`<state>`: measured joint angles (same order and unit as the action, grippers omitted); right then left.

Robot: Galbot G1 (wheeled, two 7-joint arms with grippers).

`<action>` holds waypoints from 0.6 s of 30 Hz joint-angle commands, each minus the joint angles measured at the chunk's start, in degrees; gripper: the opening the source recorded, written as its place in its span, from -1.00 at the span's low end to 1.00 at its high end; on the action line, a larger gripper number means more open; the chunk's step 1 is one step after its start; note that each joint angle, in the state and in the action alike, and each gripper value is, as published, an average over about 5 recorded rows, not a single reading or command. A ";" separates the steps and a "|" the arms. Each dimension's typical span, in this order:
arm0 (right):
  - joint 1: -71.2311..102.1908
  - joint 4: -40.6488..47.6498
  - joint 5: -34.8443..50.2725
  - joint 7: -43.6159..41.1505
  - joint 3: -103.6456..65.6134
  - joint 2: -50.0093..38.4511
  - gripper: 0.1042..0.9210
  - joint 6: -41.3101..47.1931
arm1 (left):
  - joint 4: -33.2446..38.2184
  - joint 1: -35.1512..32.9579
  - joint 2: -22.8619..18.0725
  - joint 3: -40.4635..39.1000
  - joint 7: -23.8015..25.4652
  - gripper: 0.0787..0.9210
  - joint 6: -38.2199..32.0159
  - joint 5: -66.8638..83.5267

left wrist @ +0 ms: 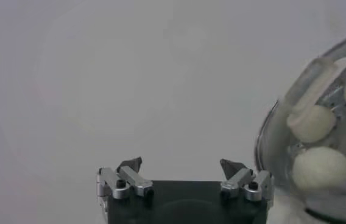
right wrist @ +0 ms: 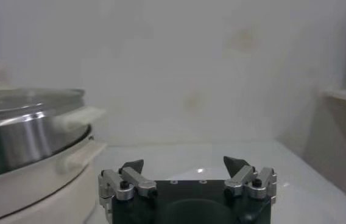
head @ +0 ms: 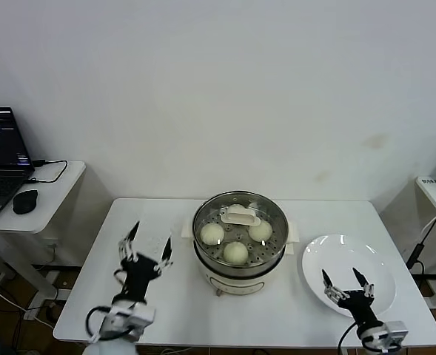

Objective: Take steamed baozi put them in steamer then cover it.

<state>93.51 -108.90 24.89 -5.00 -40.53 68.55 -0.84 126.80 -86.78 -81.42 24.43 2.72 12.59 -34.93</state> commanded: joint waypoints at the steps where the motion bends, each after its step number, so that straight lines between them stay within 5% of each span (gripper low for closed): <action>1: 2.47 -5.14 -6.05 3.41 2.46 -1.84 0.76 5.26 | -7.20 -13.56 -0.08 10.13 -6.02 0.77 -11.03 27.10; 9: 3.73 -7.89 -6.40 3.12 2.95 -2.45 0.76 8.14 | -8.47 -14.63 -1.60 9.84 -5.68 0.77 -5.37 26.97; 18: 4.30 -7.52 -6.36 3.60 2.43 -1.33 0.76 7.79 | -6.91 -16.25 -1.15 8.85 -5.48 0.77 -6.59 26.59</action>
<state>96.99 -114.89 19.75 -2.21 -38.47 66.94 5.31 120.19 -99.66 -82.48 31.82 -1.80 6.67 -12.85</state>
